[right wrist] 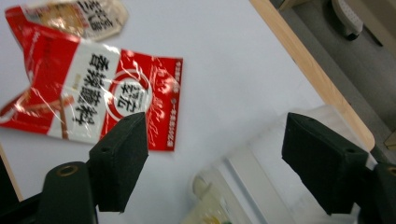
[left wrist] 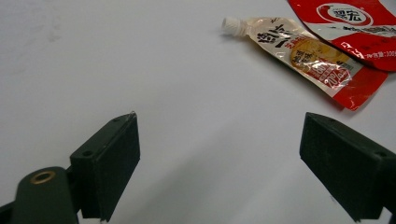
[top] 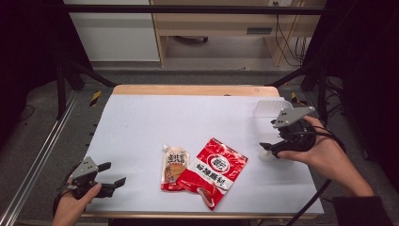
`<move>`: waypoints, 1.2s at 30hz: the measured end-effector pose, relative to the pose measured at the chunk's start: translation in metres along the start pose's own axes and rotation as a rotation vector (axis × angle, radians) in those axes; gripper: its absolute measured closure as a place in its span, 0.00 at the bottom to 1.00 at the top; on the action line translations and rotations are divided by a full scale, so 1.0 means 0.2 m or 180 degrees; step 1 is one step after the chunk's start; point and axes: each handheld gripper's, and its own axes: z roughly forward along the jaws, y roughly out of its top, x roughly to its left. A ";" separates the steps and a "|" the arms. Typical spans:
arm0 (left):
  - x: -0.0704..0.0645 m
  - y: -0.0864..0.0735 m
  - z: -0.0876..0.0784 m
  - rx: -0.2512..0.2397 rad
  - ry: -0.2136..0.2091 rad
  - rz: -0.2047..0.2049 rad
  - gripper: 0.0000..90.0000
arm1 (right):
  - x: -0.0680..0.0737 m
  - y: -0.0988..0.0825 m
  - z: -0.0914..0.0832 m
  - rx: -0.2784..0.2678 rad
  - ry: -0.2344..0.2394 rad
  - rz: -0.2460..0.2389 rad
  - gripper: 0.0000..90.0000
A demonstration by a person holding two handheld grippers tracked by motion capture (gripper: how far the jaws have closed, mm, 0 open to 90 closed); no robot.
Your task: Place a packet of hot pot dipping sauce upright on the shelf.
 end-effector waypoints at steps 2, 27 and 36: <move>0.00 0.00 0.00 0.0005 0.0000 0.0006 0.13 | 0.05 0.05 0.00 -0.0061 -0.0032 0.0004 0.23; -0.01 0.01 -0.02 -0.0034 0.0083 -0.0007 0.09 | 0.47 0.29 0.39 -0.0419 0.0216 0.0163 0.33; -0.01 0.01 -0.03 -0.0043 0.0097 0.0001 0.08 | 0.61 0.40 0.62 -0.0298 0.0484 0.0116 0.55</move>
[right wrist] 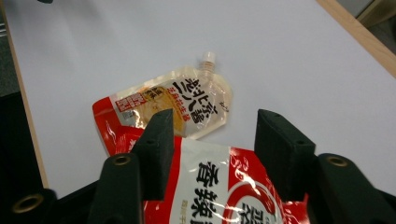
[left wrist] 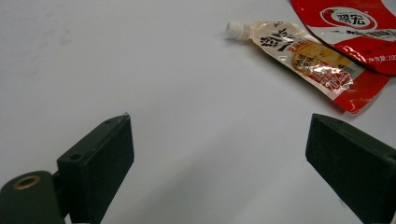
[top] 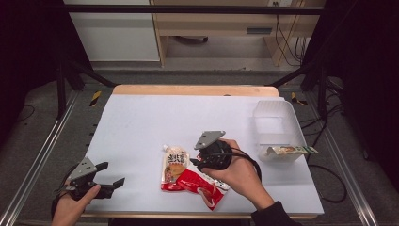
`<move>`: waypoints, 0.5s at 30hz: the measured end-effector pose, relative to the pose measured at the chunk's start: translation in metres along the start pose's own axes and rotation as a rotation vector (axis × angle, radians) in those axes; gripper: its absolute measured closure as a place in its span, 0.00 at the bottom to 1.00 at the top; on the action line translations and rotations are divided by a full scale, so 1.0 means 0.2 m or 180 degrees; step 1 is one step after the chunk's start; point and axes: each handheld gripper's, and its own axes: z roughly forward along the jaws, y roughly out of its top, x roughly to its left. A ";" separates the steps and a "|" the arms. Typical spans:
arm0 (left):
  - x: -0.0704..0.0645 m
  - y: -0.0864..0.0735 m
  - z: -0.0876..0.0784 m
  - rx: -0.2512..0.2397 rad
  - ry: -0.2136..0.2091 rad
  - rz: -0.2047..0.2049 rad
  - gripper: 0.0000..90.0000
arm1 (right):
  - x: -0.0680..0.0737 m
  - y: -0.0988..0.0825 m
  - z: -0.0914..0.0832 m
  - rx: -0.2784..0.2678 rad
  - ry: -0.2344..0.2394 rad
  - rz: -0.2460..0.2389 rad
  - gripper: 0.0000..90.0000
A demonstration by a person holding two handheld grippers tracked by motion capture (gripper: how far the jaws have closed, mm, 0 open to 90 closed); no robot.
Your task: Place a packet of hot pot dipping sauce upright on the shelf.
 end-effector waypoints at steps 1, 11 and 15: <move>0.00 0.00 0.00 -0.0002 -0.0003 0.0006 0.09 | 0.00 0.01 0.03 0.0005 0.0017 0.0016 0.56; -0.01 0.00 0.00 0.0007 -0.0033 0.0008 0.09 | -0.01 0.03 0.23 0.0172 0.0064 0.0079 0.62; -0.01 0.00 0.01 0.0014 -0.0043 0.0014 0.09 | -0.03 0.02 0.29 0.0189 0.0058 0.0140 0.63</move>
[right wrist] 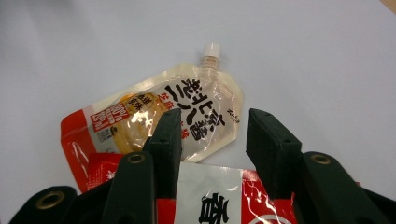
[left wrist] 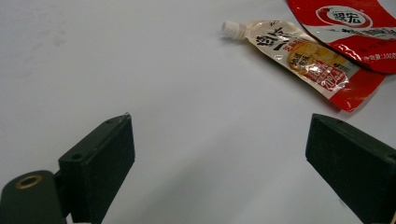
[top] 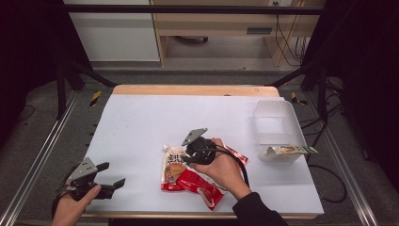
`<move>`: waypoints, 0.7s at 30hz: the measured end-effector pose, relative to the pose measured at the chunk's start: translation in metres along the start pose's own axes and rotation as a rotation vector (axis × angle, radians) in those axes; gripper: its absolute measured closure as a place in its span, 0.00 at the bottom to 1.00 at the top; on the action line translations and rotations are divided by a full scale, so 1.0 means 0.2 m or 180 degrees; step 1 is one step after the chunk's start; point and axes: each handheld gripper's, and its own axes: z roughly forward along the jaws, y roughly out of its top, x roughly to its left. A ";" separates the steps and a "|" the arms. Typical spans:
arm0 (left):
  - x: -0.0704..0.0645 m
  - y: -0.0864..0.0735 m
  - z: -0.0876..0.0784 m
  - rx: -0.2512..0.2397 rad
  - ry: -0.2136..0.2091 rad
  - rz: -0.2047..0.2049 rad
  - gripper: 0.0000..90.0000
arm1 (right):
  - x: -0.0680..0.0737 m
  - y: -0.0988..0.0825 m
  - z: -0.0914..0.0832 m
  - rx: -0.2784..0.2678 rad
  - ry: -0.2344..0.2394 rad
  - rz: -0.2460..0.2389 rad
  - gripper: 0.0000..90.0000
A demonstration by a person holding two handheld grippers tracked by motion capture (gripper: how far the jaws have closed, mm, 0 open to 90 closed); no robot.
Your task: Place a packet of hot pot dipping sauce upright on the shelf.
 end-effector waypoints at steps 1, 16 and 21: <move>0.00 0.00 0.00 0.0006 -0.0003 0.0005 0.09 | -0.01 0.00 0.01 0.0017 -0.0003 0.0004 0.62; -0.01 -0.01 0.02 0.0143 -0.0007 0.0083 0.09 | -0.08 -0.03 0.19 0.0111 0.0079 0.0300 0.57; -0.02 -0.01 0.03 0.0203 -0.0026 0.0131 0.09 | -0.09 -0.02 0.27 0.0176 0.0117 0.0302 0.56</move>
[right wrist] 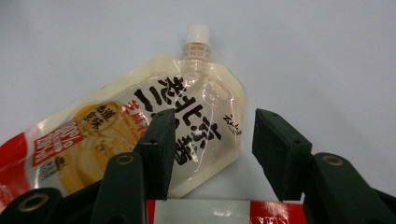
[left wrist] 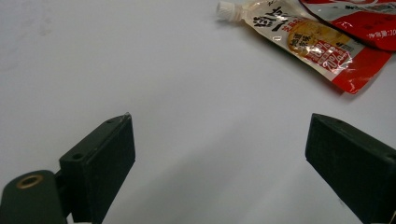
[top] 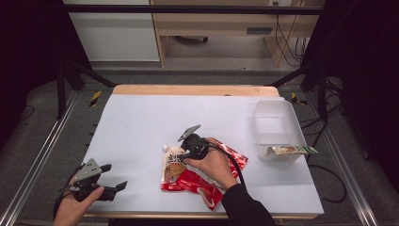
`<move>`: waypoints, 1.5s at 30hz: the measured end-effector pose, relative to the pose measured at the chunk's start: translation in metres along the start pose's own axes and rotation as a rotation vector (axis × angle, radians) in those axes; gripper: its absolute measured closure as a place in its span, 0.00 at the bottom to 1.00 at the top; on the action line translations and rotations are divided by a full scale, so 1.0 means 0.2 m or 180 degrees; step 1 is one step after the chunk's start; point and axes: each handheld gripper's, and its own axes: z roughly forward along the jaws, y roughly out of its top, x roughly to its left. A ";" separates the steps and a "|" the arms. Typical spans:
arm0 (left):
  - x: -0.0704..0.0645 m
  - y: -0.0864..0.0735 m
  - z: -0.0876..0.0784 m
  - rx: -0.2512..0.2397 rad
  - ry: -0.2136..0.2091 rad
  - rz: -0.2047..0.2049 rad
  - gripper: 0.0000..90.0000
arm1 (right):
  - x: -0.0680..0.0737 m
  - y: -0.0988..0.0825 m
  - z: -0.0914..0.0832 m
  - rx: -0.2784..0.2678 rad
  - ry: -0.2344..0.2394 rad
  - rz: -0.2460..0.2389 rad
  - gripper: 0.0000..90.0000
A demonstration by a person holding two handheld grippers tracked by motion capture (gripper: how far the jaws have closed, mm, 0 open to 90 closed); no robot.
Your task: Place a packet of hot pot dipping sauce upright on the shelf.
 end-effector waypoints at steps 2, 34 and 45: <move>0.00 0.00 0.00 0.0006 0.0000 0.0006 0.09 | -0.01 0.00 0.04 0.0044 0.0024 0.0020 0.56; 0.00 0.00 0.00 0.0020 0.0000 0.0031 0.09 | -0.04 -0.03 0.12 0.0175 0.0152 0.0118 0.78; -0.01 0.00 0.01 0.0039 -0.0007 0.0049 0.10 | -0.01 -0.02 0.10 0.0147 0.0116 -0.0031 0.99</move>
